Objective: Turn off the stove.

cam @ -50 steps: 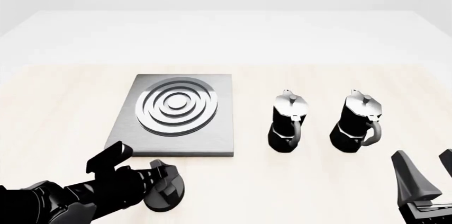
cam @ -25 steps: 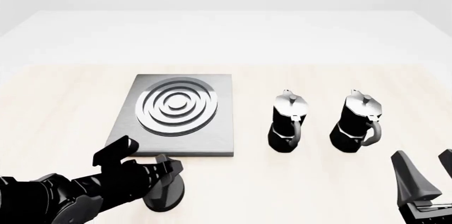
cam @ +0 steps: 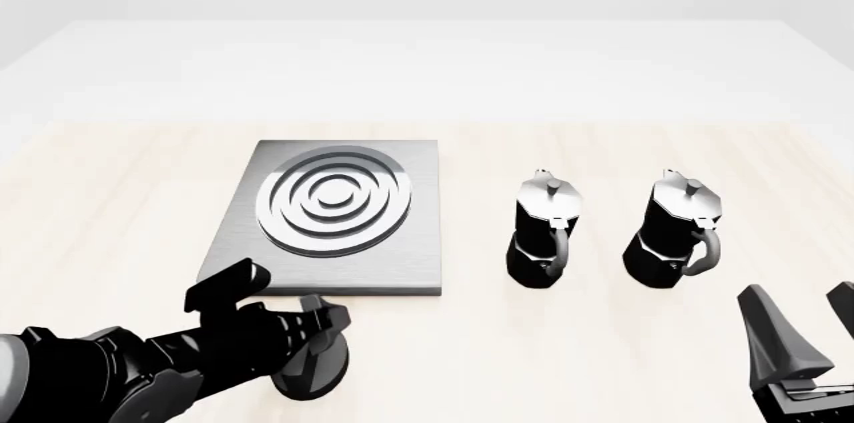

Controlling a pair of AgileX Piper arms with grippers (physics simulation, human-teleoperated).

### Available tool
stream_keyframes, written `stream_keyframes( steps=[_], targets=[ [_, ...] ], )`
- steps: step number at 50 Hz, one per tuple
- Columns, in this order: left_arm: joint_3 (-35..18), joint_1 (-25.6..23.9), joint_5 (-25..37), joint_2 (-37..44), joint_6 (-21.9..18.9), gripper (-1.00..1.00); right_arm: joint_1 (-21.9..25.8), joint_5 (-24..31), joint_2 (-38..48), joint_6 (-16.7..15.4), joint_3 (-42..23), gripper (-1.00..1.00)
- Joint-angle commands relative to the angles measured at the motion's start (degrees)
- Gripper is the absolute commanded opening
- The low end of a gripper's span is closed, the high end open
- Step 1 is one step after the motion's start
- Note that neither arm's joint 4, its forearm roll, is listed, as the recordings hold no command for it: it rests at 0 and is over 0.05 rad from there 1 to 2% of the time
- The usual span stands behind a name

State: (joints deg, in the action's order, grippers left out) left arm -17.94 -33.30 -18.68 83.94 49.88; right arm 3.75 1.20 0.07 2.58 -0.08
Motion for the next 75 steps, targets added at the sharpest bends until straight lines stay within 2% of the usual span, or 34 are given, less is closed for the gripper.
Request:
stream_keyframes(
  steps=[1,12,23,35,50,64,75],
  targets=[
    [-3.16,-3.41,-2.41,5.90,0.40,1.00,0.11,0.01,0.03,0.01,0.01,1.00],
    [-5.65,-4.23,0.26,4.54,-0.44,1.00,0.15,0.05,0.01,-0.07,0.02,1.00],
    [-8.70,-1.60,4.40,2.45,-3.43,1.00,0.32,0.07,0.01,-0.21,0.03,1.00],
    [-6.07,3.38,8.23,-3.76,-5.50,1.00,0.82,0.09,-0.03,-0.60,0.03,1.00],
    [-3.28,6.87,13.20,-12.21,-6.31,1.00,0.72,-0.37,-0.05,-1.38,-0.10,1.00],
    [-1.29,9.15,20.26,-22.92,-6.46,1.00,0.92,-0.53,-0.05,-2.05,-0.20,1.00],
    [-1.18,11.28,28.05,-33.13,-6.73,1.00,0.65,-0.68,-0.05,-2.48,-0.27,1.00]
  ],
)
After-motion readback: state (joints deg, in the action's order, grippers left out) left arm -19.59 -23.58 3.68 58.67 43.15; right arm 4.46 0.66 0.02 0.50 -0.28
